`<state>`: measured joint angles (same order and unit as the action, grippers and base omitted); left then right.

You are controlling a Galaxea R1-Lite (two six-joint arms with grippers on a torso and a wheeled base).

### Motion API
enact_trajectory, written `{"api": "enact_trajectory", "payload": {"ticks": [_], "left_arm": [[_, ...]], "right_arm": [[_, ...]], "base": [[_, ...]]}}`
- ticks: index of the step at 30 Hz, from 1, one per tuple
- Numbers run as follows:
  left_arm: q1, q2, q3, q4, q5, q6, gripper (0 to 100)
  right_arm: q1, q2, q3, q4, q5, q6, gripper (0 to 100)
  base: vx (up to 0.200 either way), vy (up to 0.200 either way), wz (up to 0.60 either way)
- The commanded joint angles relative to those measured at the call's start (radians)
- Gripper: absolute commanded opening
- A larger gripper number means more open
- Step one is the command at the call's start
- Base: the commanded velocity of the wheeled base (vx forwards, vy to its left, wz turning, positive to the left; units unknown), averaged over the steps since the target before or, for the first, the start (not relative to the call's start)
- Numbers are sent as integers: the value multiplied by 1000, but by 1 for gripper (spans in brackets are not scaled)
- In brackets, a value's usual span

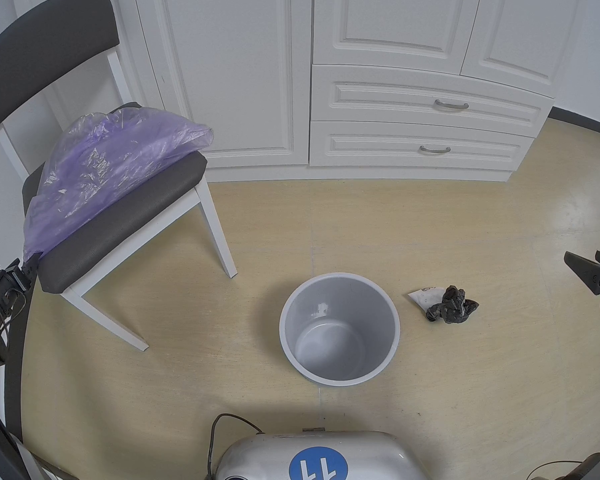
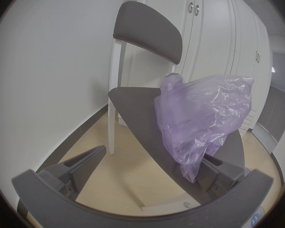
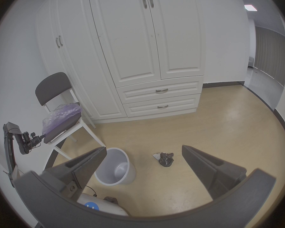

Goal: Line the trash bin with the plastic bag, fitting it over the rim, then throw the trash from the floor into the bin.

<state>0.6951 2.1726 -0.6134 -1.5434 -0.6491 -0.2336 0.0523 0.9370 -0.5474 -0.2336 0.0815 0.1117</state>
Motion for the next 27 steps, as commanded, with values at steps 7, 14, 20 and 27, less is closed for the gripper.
{"api": "enact_trajectory", "payload": {"ticks": [7,14,20,27], "left_arm": [[-48,10,-69,8,2,-46,100],[-55,-53,-71,8,2,-78,100],[-65,-48,-72,8,2,-84,0],[-65,-62,-46,8,2,-85,0]], "right_arm": [[21,0,9,-3,0,2,100],[23,8,9,-3,0,2,100],[24,5,9,-3,0,2,100],[47,2,15,-3,0,0,100]], "base": [[0,0,0],[0,0,0],[0,0,0],[0,0,0]]}}
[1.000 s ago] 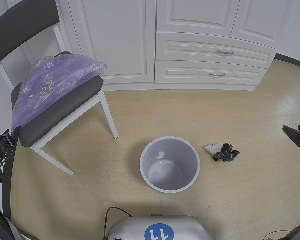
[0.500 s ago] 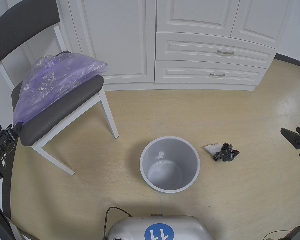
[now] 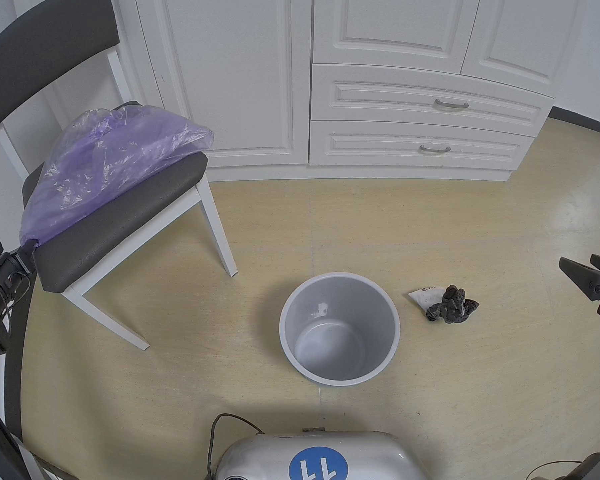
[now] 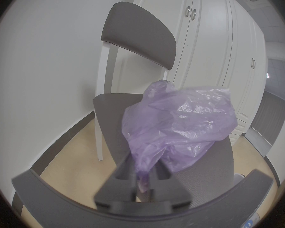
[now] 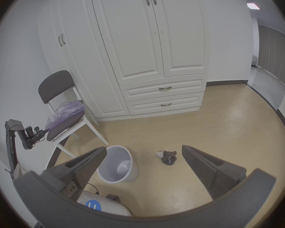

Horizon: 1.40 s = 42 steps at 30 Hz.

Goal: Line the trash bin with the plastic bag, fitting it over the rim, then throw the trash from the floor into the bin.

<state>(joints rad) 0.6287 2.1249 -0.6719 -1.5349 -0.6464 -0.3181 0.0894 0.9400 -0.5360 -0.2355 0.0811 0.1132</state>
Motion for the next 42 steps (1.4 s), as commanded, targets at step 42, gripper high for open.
{"api": "enact_trajectory", "payload": {"ticks": [42], "left_arm": [[-785,-846,247,433,312,11,0]], "right_arm": [[161,-81,-7,19,-76,-21,100]], "base": [[0,0,0]]}}
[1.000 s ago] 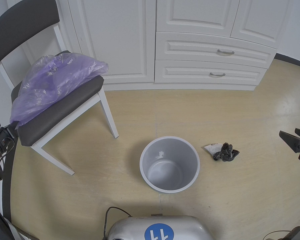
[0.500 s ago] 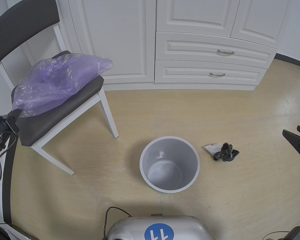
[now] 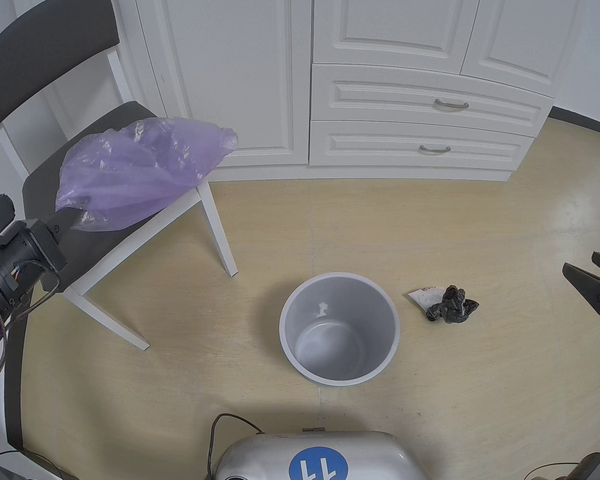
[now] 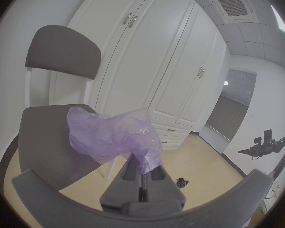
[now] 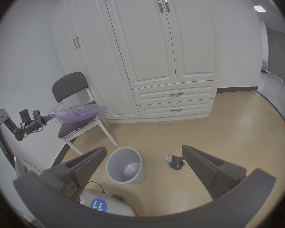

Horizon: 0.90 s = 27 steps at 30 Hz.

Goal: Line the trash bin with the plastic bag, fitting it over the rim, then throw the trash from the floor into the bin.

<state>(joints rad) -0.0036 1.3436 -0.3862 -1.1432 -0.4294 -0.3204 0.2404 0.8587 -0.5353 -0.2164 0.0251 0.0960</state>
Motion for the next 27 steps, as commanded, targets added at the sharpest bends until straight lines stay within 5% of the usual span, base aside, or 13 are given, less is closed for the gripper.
{"api": "enact_trajectory", "payload": {"ticks": [1,9,15,22,27], "left_arm": [[-184,-63,-46,51,121,21,0],[-343,-54,-128,178,294,107,0],[-507,-17,-192,266,474,224,0],[-618,34,-220,257,482,271,0],[-662,20,-186,249,497,267,0]], "right_arm": [[10,2,-9,0,-22,-5,100],[11,23,-126,109,-24,-15,100],[85,85,-232,161,-28,-15,100],[172,111,-224,161,-28,-15,100],[165,108,-189,146,-31,-12,100]], "base": [[0,0,0],[0,0,0],[0,0,0],[0,0,0],[0,0,0]]}}
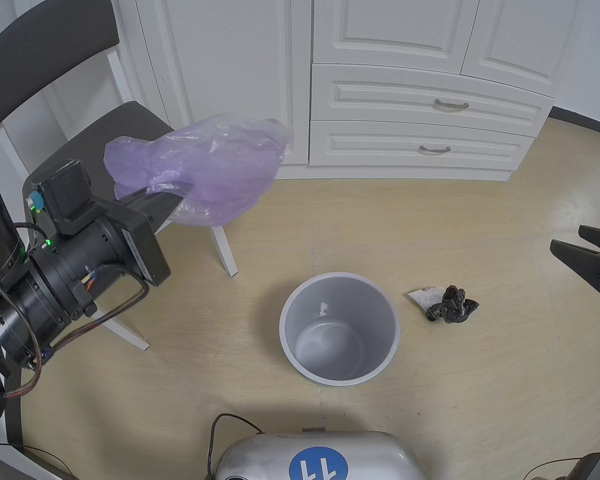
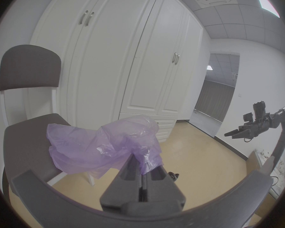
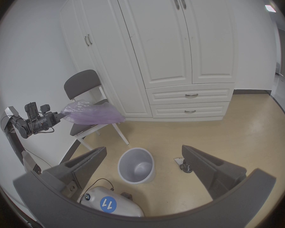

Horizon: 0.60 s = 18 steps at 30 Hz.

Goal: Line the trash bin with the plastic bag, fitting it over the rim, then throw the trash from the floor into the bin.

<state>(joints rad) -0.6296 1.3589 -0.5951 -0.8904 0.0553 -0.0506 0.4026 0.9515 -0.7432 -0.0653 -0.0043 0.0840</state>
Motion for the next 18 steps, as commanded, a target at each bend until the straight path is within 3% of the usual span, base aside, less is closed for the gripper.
{"api": "enact_trajectory", "payload": {"ticks": [1,11,14,18], "left_arm": [[-41,-14,41,-15,21,-8,0],[-151,-50,72,-58,31,2,0],[-193,-46,64,-58,90,5,0],[-202,-49,63,-58,104,5,0]], "right_arm": [[4,10,19,-7,-6,0,100],[9,15,24,-8,-6,-4,100],[9,15,16,-8,-6,-4,100],[12,20,18,-7,-6,-4,100]], "base": [[0,0,0],[0,0,0],[0,0,0],[0,0,0]]}}
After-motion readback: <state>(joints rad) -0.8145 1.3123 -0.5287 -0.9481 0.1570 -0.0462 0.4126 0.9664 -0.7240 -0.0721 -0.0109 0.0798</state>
